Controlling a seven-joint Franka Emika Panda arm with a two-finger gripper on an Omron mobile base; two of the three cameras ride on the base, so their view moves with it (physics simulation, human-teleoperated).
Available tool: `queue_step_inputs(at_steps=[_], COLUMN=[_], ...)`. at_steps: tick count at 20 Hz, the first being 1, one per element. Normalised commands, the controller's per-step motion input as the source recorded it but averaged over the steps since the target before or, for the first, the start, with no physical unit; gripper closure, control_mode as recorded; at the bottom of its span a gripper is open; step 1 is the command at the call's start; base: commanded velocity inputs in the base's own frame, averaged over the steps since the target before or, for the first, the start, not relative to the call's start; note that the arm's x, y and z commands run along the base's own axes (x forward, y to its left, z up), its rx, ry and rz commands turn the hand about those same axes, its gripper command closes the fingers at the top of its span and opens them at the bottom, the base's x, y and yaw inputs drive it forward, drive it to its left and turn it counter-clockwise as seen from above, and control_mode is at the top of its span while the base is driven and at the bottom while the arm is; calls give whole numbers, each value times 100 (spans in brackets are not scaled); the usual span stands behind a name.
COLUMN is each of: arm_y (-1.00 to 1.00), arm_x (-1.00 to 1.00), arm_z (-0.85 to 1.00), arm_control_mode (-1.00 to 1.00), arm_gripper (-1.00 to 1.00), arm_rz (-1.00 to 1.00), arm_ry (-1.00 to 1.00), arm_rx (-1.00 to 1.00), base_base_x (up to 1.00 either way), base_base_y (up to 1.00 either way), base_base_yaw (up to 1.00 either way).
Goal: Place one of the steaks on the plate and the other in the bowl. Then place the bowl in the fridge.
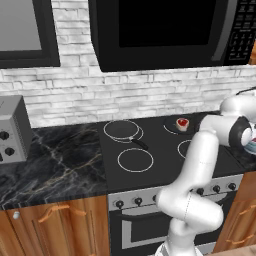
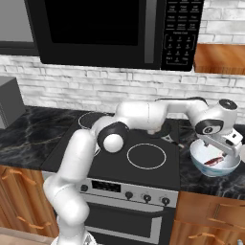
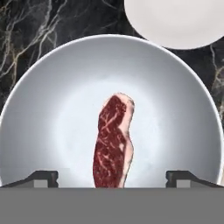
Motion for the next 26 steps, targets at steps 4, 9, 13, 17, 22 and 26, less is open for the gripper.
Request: queue_step_inputs(at_steps=[4,9,13,17,22,26], arm_y=[94,100,96,97,83,38], arm_x=[-81,-63,-44,-19,4,15], arm_z=[20,26,57,29,10,7], arm_control_mode=[-100,-100,-100,-100,-100,-100], arm_gripper=[-100,-100,-100,-100,-100,-100], arm_rz=[7,8,8,9,13,12], arm_ry=[-16,-17,-14,-3,3,2], arm_rx=[-1,-11,-30,-18,-5,0], base_base_x=[0,0,0,0,0,0], base_base_y=[0,0,0,0,0,0], base_base_yaw=[0,0,0,0,0,0])
